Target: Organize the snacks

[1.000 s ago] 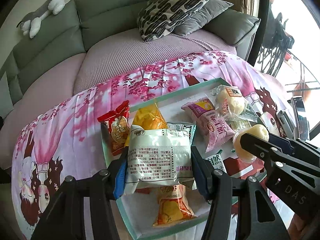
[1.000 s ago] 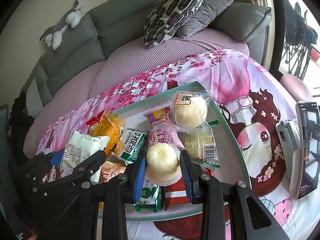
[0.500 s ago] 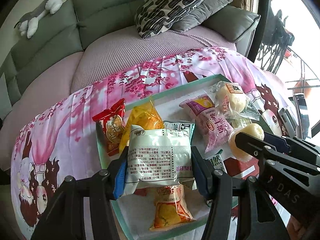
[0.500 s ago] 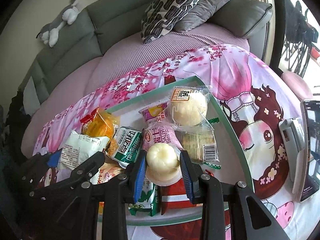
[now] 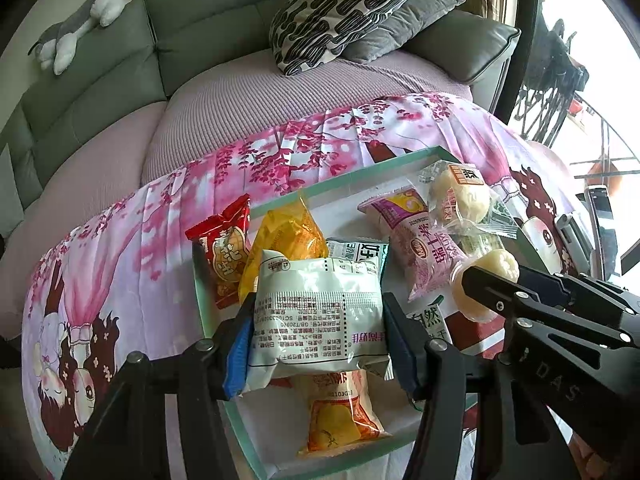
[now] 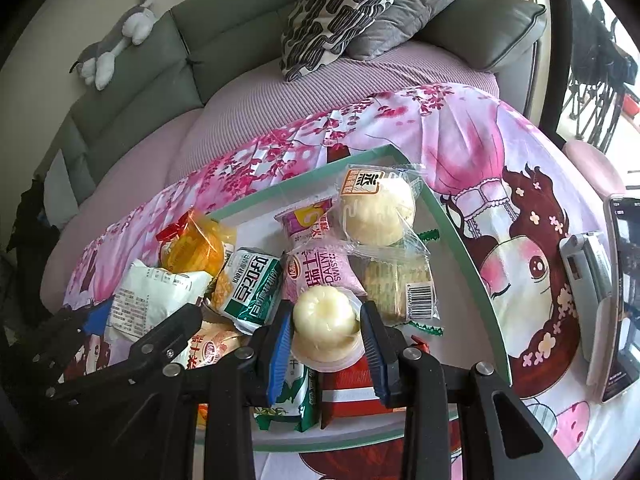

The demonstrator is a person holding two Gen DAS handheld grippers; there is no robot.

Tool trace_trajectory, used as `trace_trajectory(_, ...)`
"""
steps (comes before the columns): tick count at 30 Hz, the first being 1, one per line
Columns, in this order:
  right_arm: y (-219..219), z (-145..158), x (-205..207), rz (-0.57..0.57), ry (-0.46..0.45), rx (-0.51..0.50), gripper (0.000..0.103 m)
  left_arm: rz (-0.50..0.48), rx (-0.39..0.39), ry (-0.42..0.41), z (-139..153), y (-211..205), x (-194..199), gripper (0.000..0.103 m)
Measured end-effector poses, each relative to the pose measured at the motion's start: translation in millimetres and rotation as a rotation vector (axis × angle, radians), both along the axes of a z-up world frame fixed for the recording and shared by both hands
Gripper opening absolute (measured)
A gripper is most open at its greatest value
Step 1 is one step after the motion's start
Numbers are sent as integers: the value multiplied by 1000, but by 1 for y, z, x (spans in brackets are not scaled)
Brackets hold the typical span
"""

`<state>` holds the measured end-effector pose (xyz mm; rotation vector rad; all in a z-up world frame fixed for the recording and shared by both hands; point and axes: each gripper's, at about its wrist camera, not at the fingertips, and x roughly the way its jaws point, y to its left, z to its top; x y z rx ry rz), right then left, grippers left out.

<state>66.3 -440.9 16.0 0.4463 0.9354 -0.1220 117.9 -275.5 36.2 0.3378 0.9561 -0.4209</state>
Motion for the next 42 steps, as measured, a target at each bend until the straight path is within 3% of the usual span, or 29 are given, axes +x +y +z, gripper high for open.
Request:
trace_trajectory(12, 4, 9, -2, 13, -15, -19, 37, 27, -19, -23, 15, 11, -4, 64)
trace_trajectory(20, 12, 7, -6, 34, 3, -23, 39, 122, -25, -32, 16, 35, 2, 70)
trace_trajectory(24, 15, 2, -10, 33, 18, -30, 58, 184, -24, -25, 11, 51, 7, 70)
trace_trajectory(26, 17, 1, -11, 36, 23, -34, 60, 212, -20, -22, 7, 59, 9, 70)
trace_trajectory(28, 19, 0, -10, 40, 29, -40, 72, 237, -13, -17, 3, 67, 10, 71)
trace_trajectory(30, 21, -1, -10, 45, 28, -45, 74, 256, -7, -12, -1, 73, 11, 72)
trace_trajectory(31, 22, -1, -11, 48, 27, -46, 78, 271, -5, -7, -5, 77, 12, 74)
trace_trajectory(33, 24, -2, -10, 49, 27, -51, 85, 292, -5, 0, -9, 84, 12, 93)
trace_trajectory(42, 32, -5, -8, 59, 40, -81, 96, 354, -15, 10, -22, 105, 15, 95)
